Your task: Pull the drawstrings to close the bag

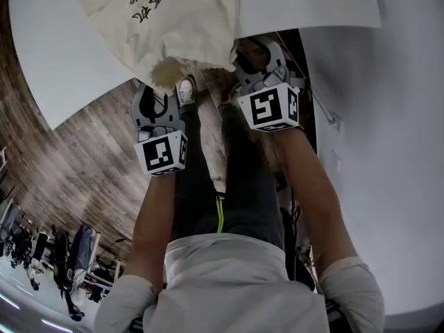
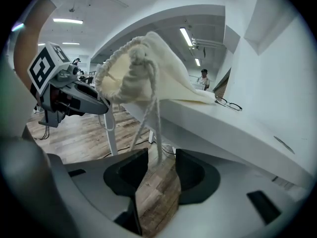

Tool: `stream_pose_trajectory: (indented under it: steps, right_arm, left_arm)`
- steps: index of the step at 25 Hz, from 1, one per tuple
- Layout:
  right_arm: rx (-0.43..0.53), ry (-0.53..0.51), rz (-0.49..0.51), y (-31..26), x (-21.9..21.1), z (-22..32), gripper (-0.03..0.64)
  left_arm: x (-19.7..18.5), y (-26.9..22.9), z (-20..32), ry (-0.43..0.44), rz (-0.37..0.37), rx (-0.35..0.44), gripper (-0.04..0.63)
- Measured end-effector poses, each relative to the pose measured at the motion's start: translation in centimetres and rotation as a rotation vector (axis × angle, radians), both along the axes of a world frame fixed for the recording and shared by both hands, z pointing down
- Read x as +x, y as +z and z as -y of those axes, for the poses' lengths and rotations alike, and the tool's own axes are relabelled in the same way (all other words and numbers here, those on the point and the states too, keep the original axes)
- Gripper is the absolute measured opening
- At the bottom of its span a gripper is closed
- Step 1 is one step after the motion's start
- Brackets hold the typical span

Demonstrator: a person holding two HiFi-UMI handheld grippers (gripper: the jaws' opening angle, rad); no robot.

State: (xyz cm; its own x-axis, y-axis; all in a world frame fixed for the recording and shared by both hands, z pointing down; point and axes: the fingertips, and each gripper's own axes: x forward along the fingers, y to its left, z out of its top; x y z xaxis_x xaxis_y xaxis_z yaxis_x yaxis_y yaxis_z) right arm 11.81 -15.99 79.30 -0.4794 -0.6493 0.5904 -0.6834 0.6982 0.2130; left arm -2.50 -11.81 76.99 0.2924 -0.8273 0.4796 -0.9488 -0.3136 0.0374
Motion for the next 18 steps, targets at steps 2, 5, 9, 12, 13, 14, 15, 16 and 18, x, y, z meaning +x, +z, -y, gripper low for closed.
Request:
stream_pose_trajectory:
  steps: [2, 5, 9, 12, 13, 14, 15, 16, 18]
  right_arm:
    - [0.024, -0.001, 0.018, 0.0, -0.7, 0.8, 0.156]
    - [0.048, -0.001, 0.042, -0.7, -1.0, 0.9, 0.047]
    - [0.043, -0.009, 0.024, -2.7, -0.6, -0.8, 0.043]
    - [0.063, -0.005, 0.012, -4.8, 0.3, -2.1, 0.043]
    - [0.073, 0.009, 0.008, -5.5, 0.9, -2.3, 0.043]
    - [0.081, 0.029, 0.005, -6.3, 1.5, -2.4, 0.043]
    - [0.087, 0.057, 0.006, -7.0, 2.2, -2.4, 0.043]
    - [0.091, 0.091, 0.013, -7.8, 2.9, -2.3, 0.043]
    - [0.106, 0.144, 0.018, -9.3, 4.0, -2.0, 0.043]
  left_arm:
    - [-0.1, 0.4, 0.5, -0.013, -0.002, 0.008, 0.127]
    - [-0.4, 0.8, 1.0, -0.044, -0.013, 0.015, 0.12]
    - [-1.6, 0.8, 1.0, -0.104, -0.023, 0.008, 0.049]
    - [-2.5, 0.6, 0.6, -0.142, -0.027, 0.001, 0.032]
    - [-2.8, 0.4, 0.4, -0.151, -0.03, 0.002, 0.029]
    - [-3.2, 0.1, 0.3, -0.161, -0.034, 0.006, 0.028]
    - [-3.5, -0.3, 0.1, -0.172, -0.038, 0.01, 0.025]
    - [-4.0, -0.7, 0.0, -0.184, -0.042, 0.014, 0.021]
    - [-4.8, -1.6, -0.3, -0.205, -0.05, 0.025, 0.018]
